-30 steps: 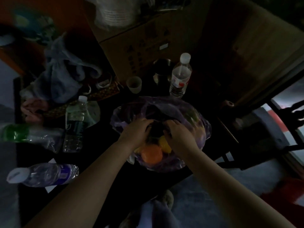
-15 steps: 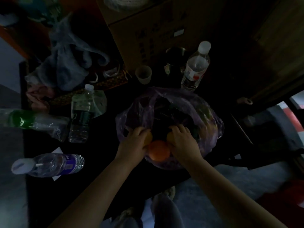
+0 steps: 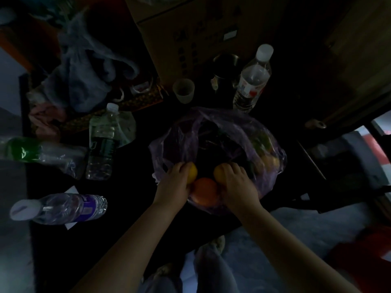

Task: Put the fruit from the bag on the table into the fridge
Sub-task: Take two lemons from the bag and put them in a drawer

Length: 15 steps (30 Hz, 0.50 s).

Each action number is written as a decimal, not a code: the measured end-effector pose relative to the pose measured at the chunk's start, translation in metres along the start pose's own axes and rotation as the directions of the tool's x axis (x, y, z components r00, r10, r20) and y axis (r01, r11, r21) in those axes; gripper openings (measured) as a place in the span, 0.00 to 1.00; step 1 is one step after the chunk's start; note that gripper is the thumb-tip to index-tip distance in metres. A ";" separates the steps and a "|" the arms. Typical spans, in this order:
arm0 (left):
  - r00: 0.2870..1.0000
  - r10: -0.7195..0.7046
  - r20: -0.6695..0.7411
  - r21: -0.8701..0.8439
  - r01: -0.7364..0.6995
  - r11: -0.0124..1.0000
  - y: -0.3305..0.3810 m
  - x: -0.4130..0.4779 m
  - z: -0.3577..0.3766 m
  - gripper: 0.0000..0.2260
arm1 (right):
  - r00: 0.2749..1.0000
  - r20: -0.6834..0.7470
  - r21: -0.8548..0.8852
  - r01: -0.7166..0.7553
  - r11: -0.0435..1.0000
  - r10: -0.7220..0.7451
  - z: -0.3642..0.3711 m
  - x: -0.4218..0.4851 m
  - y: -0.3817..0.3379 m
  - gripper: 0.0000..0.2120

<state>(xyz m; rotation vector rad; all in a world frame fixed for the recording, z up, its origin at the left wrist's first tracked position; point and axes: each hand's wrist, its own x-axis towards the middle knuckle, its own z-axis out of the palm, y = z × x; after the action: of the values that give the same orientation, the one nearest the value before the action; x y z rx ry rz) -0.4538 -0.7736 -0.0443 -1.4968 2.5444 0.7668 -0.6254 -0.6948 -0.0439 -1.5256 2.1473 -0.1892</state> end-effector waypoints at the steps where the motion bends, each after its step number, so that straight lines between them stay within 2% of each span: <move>1: 1.000 0.004 0.000 -0.008 -0.004 1.000 0.000 0.000 0.000 0.28 | 1.000 0.004 0.001 0.000 1.000 0.000 0.001 0.000 0.000 0.28; 8: 0.998 0.038 -0.055 -0.045 -0.041 0.998 0.006 -0.011 -0.009 0.28 | 0.990 -0.136 0.063 0.033 0.997 -0.024 -0.009 -0.014 -0.003 0.28; 12: 0.982 0.128 -0.141 -0.028 -0.133 0.991 0.015 -0.025 -0.028 0.28 | 0.965 -0.263 0.128 0.051 0.990 -0.016 -0.024 -0.033 -0.012 0.27; 15: 0.954 0.228 -0.195 -0.078 -0.247 0.966 0.024 -0.037 -0.047 0.27 | 0.928 -0.373 0.188 0.058 0.980 0.017 -0.037 -0.056 -0.023 0.26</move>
<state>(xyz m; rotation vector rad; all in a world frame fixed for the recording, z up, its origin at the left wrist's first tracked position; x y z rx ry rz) -0.4472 -0.7568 0.0176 -1.3625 2.9055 0.8340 -0.6096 -0.6578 0.0150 -1.4893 2.3140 -0.7314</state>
